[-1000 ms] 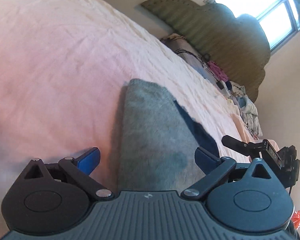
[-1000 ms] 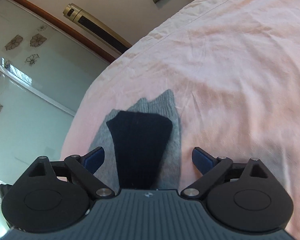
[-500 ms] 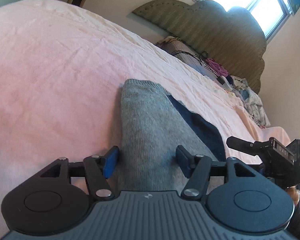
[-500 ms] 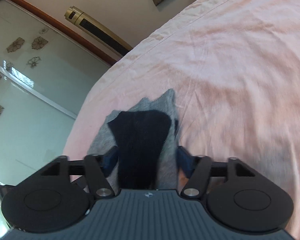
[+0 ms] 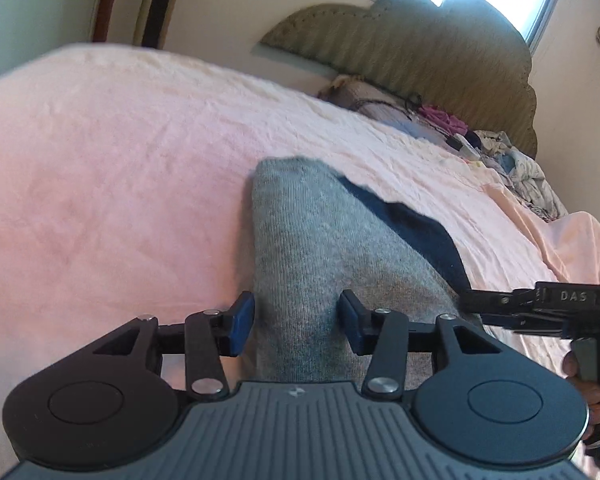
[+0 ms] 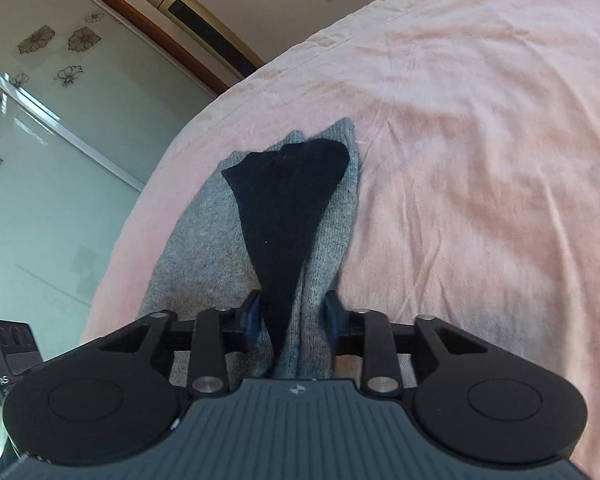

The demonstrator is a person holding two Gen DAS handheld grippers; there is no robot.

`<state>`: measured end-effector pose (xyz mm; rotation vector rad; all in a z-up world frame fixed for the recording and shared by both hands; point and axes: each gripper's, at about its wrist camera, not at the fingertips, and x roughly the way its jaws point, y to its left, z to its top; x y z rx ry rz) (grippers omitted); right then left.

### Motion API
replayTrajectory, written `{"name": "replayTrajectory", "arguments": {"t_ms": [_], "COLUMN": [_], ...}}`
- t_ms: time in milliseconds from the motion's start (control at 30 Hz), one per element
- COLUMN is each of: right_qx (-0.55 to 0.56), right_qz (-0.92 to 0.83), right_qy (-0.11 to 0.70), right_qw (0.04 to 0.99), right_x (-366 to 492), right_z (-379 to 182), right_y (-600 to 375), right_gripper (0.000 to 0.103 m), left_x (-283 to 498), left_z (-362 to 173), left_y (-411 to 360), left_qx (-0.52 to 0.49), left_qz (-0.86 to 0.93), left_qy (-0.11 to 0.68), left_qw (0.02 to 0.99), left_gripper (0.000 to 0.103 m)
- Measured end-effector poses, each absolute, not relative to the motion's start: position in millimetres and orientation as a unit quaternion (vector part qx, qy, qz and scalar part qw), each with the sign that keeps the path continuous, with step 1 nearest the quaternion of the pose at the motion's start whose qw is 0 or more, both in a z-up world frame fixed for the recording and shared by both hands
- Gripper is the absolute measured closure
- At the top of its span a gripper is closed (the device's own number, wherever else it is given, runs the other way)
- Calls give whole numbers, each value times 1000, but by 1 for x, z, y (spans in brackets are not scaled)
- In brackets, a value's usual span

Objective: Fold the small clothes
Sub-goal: 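Open both grippers and lift them away from the folded sweater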

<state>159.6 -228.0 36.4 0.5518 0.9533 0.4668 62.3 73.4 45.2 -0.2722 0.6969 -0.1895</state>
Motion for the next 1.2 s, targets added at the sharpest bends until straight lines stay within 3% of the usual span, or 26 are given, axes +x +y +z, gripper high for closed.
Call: {"name": "replayTrajectory", "arguments": {"t_ms": [100,167,233,267,300,333,367,433,500,600,667,767,800,867,900,933,967,1033,1100,1200], "right_qx": [211,212,207,195,177,164,172,207,198,187,175,158,169,153,139,126,114,84,45,-15], "right_qz": [209,237,262,256,241,236,241,232,217,227,240,236,221,213,206,199,188,161,118,81], "right_qy": [388,373,381,398,421,425,408,420,428,410,431,411,418,398,384,376,372,390,412,373], "right_qw": [873,871,862,859,856,858,864,853,855,863,852,867,865,879,889,896,902,903,902,924], "right_x": [138,137,148,157,164,170,168,170,163,131,125,117,110,84,64,46,30,7,-10,-31], "right_z": [75,87,84,75,64,50,45,44,56,76,62,53,59,76,83,85,84,69,50,34], "right_y": [-220,-203,-178,-167,-160,-159,-166,-179,-183,-175,-162,-164,-171,-176,-178,-178,-179,-175,-168,-153], "right_gripper": [56,52,37,37,39,50,51,64,67,54,44,60,63,56,39,17,11,9,8,0], "left_x": [43,52,65,64,63,61,60,53,36,33,29,6,-6,-32,-41,-49,-53,-52,-55,-52], "left_z": [64,60,43,35,31,31,34,46,57,39,25,37,41,40,37,32,27,15,13,9], "left_y": [45,22,5,1,0,0,2,9,14,8,7,16,21,32,33,33,32,32,31,30], "left_qx": [-54,-30,5,24,41,47,39,16,2,14,30,24,17,5,8,12,17,7,10,15], "left_qz": [-99,-126,-132,-137,-142,-144,-145,-149,-159,-162,-161,-154,-142,-110,-96,-85,-73,-44,-29,-28], "left_qy": [275,295,335,324,313,312,319,324,314,354,331,328,326,320,320,323,334,367,353,355], "left_qw": [955,947,933,936,938,938,936,934,936,921,929,932,934,941,943,943,940,929,935,935], "left_gripper": [58,57,58,58,58,58,58,58,58,57,57,57,53,14,9,8,8,7,5,0]}}
